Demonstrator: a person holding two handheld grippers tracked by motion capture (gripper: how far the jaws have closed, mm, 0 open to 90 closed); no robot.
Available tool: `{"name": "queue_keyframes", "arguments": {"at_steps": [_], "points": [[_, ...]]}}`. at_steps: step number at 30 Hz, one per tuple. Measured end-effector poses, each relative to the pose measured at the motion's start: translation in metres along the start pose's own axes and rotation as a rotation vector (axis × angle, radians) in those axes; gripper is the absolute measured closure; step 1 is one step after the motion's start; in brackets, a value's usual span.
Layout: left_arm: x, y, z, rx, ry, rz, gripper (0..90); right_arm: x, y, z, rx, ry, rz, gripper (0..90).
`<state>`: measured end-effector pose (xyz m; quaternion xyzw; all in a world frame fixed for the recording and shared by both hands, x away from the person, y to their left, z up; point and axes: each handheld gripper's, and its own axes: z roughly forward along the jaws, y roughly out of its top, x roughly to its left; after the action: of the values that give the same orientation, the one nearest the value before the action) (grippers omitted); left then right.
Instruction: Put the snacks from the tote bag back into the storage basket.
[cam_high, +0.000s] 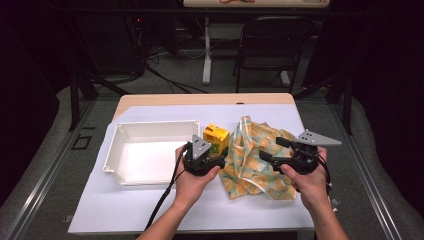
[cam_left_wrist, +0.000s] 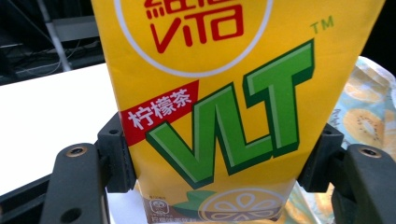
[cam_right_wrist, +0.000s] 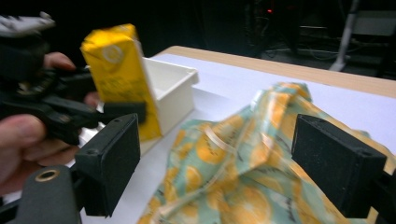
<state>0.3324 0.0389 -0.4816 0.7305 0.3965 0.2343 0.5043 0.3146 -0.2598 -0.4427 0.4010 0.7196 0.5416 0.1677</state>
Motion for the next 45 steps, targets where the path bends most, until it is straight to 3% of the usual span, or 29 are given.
{"name": "queue_keyframes", "arguments": {"at_steps": [4, 6, 13, 17, 21, 29, 38, 45], "points": [[0.006, 0.0, -0.006, -0.008, 0.013, 0.003, 30.9, -0.007, -0.015, -0.004, 0.008, -0.026, 0.004, 14.7], [0.013, -0.001, -0.012, -0.021, 0.028, -0.017, 30.9, -0.014, -0.025, -0.006, 0.022, -0.05, 0.021, 14.7], [0.03, -0.002, -0.022, -0.026, 0.06, -0.028, 30.8, -0.024, -0.043, -0.015, 0.031, -0.097, 0.043, 14.8], [0.045, -0.002, -0.028, -0.038, 0.082, -0.064, 30.8, -0.032, -0.059, -0.021, 0.041, -0.125, 0.066, 15.0], [0.054, -0.003, -0.032, -0.052, 0.106, -0.072, 30.7, -0.039, -0.07, -0.023, 0.053, -0.148, 0.083, 15.2], [0.074, -0.005, -0.037, -0.074, 0.181, -0.111, 30.8, -0.043, -0.071, -0.028, 0.0, -0.163, 0.1, 15.5], [0.098, -0.008, -0.035, -0.078, 0.249, -0.128, 30.8, -0.043, -0.071, -0.027, 0.003, -0.173, 0.092, 15.6], [0.109, -0.012, -0.026, -0.082, 0.283, -0.156, 30.8, -0.042, -0.072, -0.026, -0.002, -0.167, 0.097, 15.6]]}}
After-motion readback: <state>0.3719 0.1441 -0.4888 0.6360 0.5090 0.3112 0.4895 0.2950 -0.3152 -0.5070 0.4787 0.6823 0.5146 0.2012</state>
